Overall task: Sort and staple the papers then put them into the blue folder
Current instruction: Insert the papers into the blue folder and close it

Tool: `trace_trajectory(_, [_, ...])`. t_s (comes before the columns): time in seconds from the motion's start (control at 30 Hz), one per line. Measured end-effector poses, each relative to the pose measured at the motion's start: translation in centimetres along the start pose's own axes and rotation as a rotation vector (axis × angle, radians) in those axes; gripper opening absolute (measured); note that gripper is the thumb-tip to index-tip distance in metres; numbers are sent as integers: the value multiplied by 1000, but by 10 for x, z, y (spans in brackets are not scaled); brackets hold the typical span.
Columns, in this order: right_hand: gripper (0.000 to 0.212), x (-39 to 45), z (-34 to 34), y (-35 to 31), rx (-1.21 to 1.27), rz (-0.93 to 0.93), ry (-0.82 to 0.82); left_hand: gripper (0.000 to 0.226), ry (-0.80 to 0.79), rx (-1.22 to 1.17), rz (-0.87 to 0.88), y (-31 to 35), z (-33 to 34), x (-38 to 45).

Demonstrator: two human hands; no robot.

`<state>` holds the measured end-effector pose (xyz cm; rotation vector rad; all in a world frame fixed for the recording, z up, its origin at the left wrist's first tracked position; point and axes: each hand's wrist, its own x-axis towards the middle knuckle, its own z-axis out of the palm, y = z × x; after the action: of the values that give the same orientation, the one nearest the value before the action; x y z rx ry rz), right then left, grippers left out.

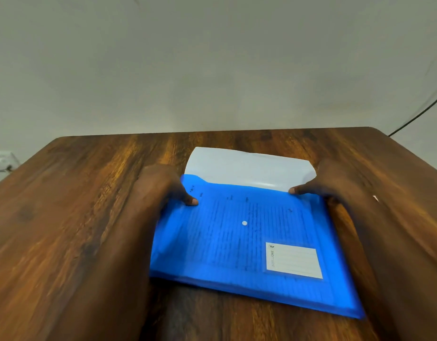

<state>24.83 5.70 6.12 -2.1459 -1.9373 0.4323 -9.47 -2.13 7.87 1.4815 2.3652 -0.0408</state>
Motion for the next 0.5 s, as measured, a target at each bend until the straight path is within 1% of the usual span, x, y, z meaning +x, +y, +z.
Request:
trace_trajectory(0.13, [63, -1, 2, -5, 48, -31, 30, 54, 164, -214, 170, 3, 13, 14])
trace_trajectory(0.23, [62, 3, 2, -5, 91, -33, 43, 48, 235, -409, 225, 5, 25, 23])
trace_trajectory(0.3, [60, 5, 3, -6, 136, -49, 71, 47, 273, -538, 210, 0, 27, 26])
trace_trajectory(0.4, [55, 9, 13, -10, 221, -94, 105, 42, 267, -593, 117, -14, 23, 31])
trace_trajectory(0.43, [57, 10, 16, -10, 268, -101, 110, 47, 256, -620, 82, -18, 20, 29])
trace_trajectory(0.5, [58, 14, 23, -10, 365, -125, 107, 79, 215, -668, 16, -26, 16, 29])
